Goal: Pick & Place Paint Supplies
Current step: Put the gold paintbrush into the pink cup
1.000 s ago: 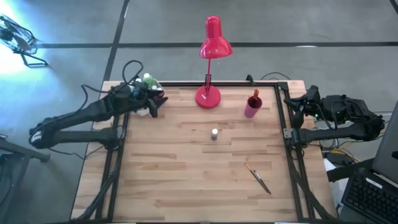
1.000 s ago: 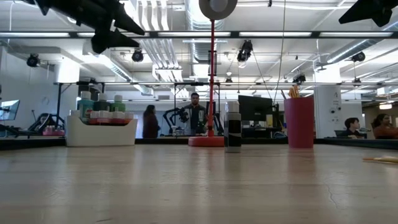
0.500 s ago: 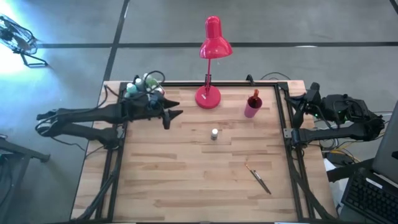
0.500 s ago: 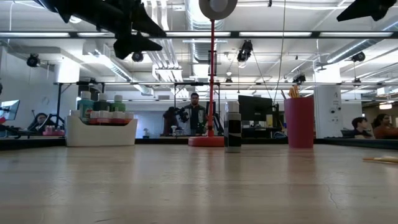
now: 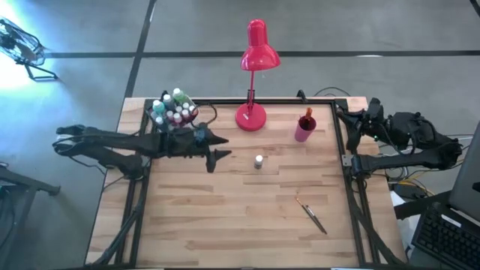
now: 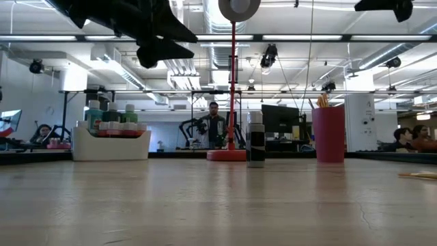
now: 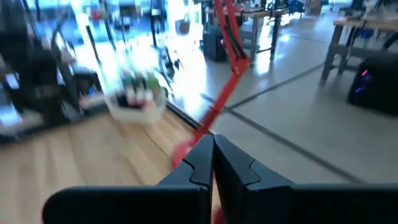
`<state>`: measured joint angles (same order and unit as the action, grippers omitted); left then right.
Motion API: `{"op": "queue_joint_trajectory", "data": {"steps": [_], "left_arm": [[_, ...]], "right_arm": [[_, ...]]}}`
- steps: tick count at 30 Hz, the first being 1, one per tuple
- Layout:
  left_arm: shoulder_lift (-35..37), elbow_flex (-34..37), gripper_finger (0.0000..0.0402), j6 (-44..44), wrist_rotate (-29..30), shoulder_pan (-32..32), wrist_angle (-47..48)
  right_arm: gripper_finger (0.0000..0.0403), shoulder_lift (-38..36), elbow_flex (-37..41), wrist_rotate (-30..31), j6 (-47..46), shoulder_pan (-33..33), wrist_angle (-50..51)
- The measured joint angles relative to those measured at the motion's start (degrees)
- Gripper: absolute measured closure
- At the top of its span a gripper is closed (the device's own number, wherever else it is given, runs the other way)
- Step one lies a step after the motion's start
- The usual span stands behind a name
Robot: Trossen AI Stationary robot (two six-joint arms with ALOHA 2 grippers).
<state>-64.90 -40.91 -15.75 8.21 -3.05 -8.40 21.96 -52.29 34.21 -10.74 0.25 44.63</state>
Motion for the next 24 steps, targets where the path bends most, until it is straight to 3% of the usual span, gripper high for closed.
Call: {"op": "queue_joint_trajectory", "data": {"steps": [4, 8, 15, 17, 24], "left_arm": [[-1.31, 0.03, 0.0168, 0.97, 2.10, 2.73, -1.24], [-2.15, 0.03, 0.0168, 0.87, 2.44, 3.56, -1.29], [-2.58, 0.26, 0.0168, 0.84, 2.52, 4.41, -0.53], [-2.63, 0.76, 0.0168, 0.83, 2.51, 4.67, -0.66], [-1.90, 4.45, 0.0169, 0.48, 2.43, 5.14, -1.09]], "right_arm": [[0.0394, 0.67, 1.67, -1.65, -7.00, 0.00, -7.50], [0.0394, 2.86, 2.58, -6.32, -7.24, -0.01, -15.26], [0.0394, 10.92, 2.67, -22.01, -6.03, 0.00, -26.59], [0.0394, 14.29, 2.21, -25.14, -7.12, 0.02, -26.60], [0.0359, 27.48, 1.97, -25.75, -18.54, 1.44, -16.16]]}}
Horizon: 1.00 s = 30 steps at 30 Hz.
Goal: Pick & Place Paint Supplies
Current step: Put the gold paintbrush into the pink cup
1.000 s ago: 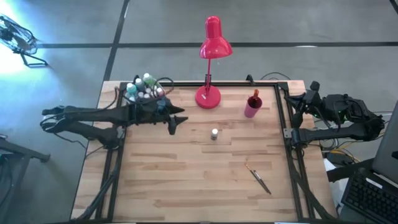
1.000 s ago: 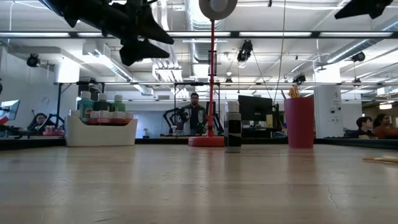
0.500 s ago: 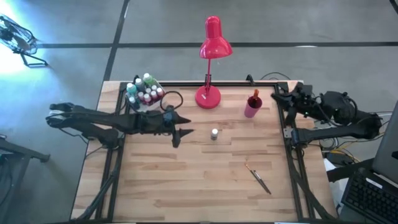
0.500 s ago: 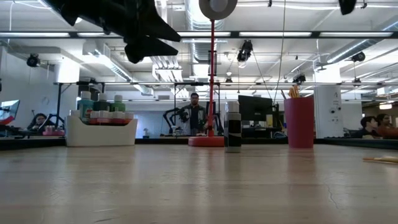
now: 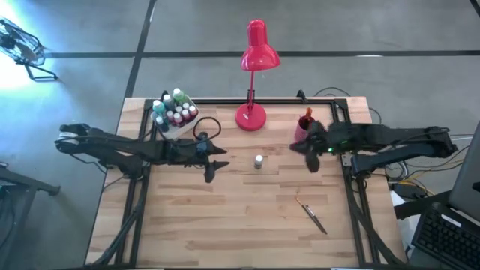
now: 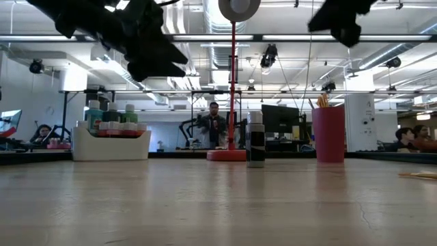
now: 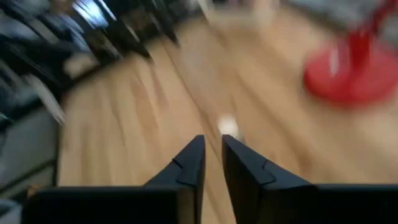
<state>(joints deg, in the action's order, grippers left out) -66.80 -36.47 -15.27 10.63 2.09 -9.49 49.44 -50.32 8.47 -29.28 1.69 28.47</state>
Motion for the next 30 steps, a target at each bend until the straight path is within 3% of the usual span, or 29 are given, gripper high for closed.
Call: {"op": "queue_joint_trajectory", "data": {"steps": [8, 14, 23, 30], "left_arm": [[0.59, 2.16, 0.0169, 0.58, -0.02, 0.00, -0.03], [0.61, 2.10, 0.0169, 0.86, -0.02, 0.00, -0.40], [0.61, 2.12, 0.0169, 0.85, -0.02, 0.00, 0.82], [0.63, 2.12, 0.0169, 0.42, -0.04, 0.00, 1.04]], "right_arm": [[0.0289, 11.69, -0.78, -1.48, -16.41, 4.69, 15.05], [0.0254, 18.10, -0.94, -3.08, -21.91, 10.02, 15.02], [0.0234, 24.25, -1.58, -2.09, -35.94, 19.95, 16.07], [0.0222, 31.92, -1.34, -1.42, -43.20, 22.08, 16.30]]}}
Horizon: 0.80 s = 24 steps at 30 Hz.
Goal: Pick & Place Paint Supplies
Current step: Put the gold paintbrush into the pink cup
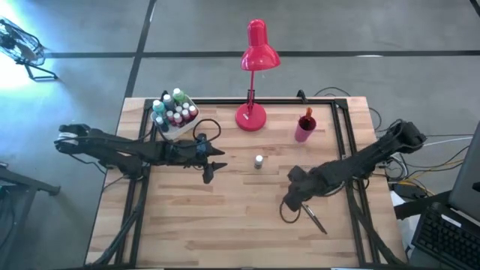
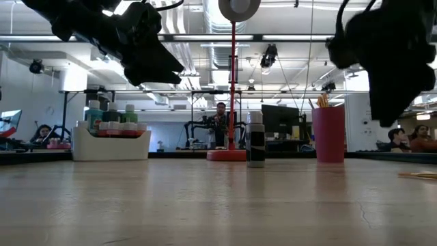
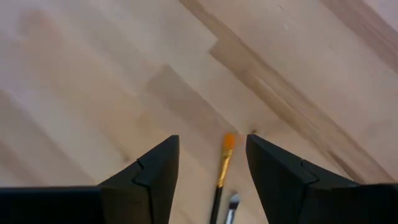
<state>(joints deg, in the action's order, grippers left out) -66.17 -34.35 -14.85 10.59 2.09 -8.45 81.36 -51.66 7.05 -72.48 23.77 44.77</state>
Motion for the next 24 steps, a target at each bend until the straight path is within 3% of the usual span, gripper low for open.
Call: {"op": "queue_joint_trajectory", "data": {"steps": [10, 24], "left_arm": [[0.00, 0.02, 0.0169, 0.02, 0.00, 0.00, 0.11], [0.00, 0.04, 0.0169, 0.09, 0.00, 0.00, 0.48]], "right_arm": [[0.0204, 10.46, -0.40, -2.56, -2.16, -0.11, -0.15], [0.0244, 16.01, -0.54, -4.33, -1.83, -0.04, -1.28]]}}
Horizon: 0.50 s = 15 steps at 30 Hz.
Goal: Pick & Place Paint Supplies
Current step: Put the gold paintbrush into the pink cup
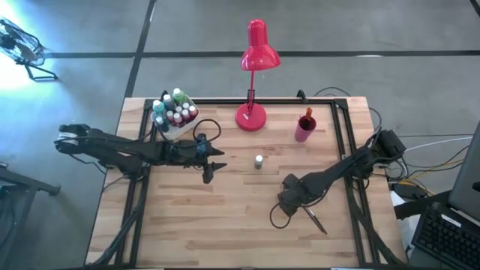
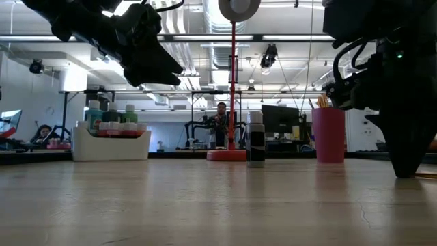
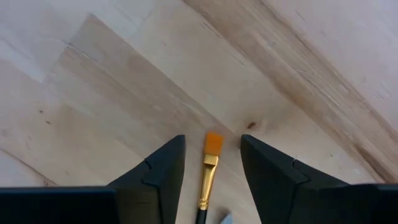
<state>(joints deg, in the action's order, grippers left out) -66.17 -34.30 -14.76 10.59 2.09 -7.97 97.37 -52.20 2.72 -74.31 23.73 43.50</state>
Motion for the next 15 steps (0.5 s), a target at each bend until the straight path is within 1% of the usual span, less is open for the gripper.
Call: {"op": "queue_joint_trajectory", "data": {"steps": [7, 15], "left_arm": [[-0.01, 0.00, 0.0169, -0.09, 0.00, 0.00, 0.04], [-0.02, 0.00, 0.0169, -0.12, 0.00, 0.00, 0.04]], "right_arm": [[0.0269, 0.74, -0.05, -0.02, -0.04, 0.02, -0.85], [0.0317, 0.63, -0.02, -0.02, -0.04, 0.02, -1.45]]}}
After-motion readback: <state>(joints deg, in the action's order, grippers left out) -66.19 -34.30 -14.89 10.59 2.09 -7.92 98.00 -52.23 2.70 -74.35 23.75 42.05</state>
